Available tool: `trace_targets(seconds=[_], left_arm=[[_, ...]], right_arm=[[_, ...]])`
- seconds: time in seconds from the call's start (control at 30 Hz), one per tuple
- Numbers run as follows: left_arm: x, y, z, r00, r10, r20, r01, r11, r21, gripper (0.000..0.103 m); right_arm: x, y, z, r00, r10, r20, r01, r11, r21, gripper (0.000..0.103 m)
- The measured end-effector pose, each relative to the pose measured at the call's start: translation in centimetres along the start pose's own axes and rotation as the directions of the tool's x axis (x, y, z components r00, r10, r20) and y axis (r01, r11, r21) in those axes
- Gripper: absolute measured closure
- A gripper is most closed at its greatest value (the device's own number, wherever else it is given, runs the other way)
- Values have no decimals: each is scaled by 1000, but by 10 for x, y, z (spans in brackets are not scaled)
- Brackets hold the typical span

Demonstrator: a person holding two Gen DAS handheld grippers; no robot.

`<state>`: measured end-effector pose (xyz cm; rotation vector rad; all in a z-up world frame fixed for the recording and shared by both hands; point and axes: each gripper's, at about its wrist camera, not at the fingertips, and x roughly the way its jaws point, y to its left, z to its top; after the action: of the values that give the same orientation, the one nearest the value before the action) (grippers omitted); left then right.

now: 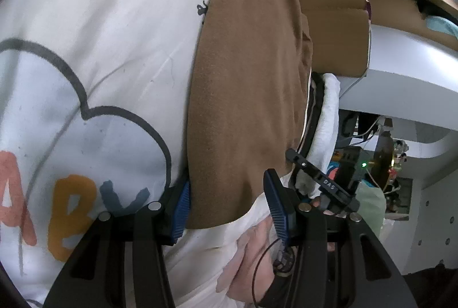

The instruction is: Fold clothes

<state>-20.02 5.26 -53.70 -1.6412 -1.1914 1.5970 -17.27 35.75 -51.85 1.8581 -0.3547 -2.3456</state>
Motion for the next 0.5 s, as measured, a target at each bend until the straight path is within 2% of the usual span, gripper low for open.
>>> trace_targets(seconds=[0.1,0.27,0.33,0.4,0.5], left_arm=[[-1,1,-1,1000,-22,-2,22,1000,-2,54],[-2,5,-1,1000,-31,0,31,999,-12,54],[0,5,0,999,-39,-4,39,999,-14,65],[2,7,0,999,-44,-5,43,999,-26,70],[5,8,0,999,-45,0,45,998,-43,83]], right_arm=[[5,-5,-1,1000,0,-4,0,1000,21,67],[9,2,2,1000,4,-14,-4,1000,6,66],[11,7,3,1000,15,-17,-15,1000,2,66],[14,11,3,1000,18,-25,-18,1000,-15,66],[20,10,3,998,36,-44,-36,999,-5,66]])
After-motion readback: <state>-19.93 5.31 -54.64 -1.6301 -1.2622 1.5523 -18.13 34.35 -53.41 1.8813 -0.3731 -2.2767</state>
